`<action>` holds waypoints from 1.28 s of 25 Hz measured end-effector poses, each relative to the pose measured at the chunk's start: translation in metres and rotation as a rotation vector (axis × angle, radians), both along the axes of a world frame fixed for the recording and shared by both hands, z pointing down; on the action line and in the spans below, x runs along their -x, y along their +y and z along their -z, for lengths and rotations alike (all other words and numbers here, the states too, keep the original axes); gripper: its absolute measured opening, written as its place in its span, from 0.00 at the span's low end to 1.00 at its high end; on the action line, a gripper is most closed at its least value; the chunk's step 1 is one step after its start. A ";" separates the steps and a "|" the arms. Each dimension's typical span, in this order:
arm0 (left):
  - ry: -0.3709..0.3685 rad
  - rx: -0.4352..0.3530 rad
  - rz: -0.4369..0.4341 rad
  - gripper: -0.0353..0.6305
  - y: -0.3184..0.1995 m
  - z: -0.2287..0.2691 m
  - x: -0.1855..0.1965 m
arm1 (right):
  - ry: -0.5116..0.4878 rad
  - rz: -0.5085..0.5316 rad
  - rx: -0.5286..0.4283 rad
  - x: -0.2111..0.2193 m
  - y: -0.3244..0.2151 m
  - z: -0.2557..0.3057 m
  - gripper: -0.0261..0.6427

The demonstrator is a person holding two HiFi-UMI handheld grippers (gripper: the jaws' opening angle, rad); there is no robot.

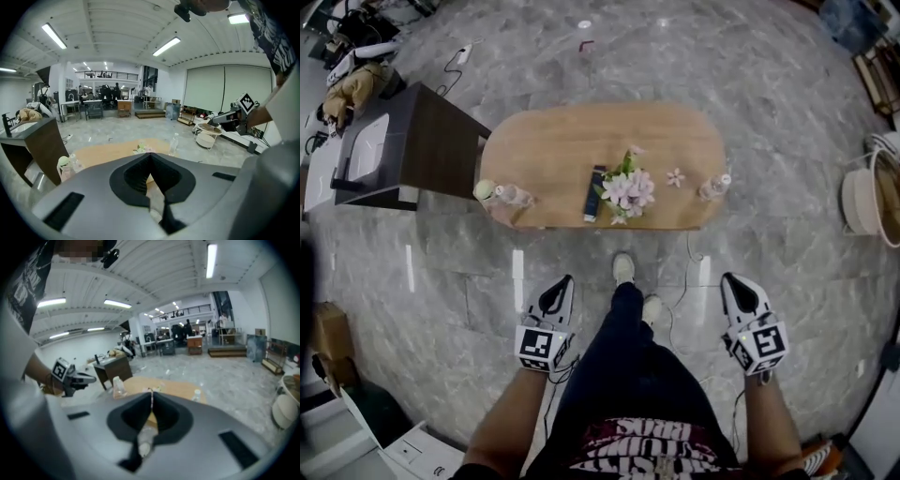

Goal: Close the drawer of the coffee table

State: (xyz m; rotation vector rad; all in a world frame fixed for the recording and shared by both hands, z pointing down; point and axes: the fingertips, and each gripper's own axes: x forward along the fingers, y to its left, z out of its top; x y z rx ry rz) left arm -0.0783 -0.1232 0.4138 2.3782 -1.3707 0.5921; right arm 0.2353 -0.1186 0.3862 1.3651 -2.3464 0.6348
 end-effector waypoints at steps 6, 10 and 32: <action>0.014 0.077 -0.007 0.09 -0.026 -0.076 -0.001 | 0.006 0.050 0.061 0.010 -0.041 -0.065 0.09; 0.040 0.160 0.020 0.09 -0.042 -0.131 0.004 | 0.036 0.066 0.091 0.005 -0.065 -0.104 0.09; -0.160 0.349 -0.041 0.09 -0.071 -0.393 0.024 | 0.259 0.179 0.233 -0.024 -0.071 -0.361 0.09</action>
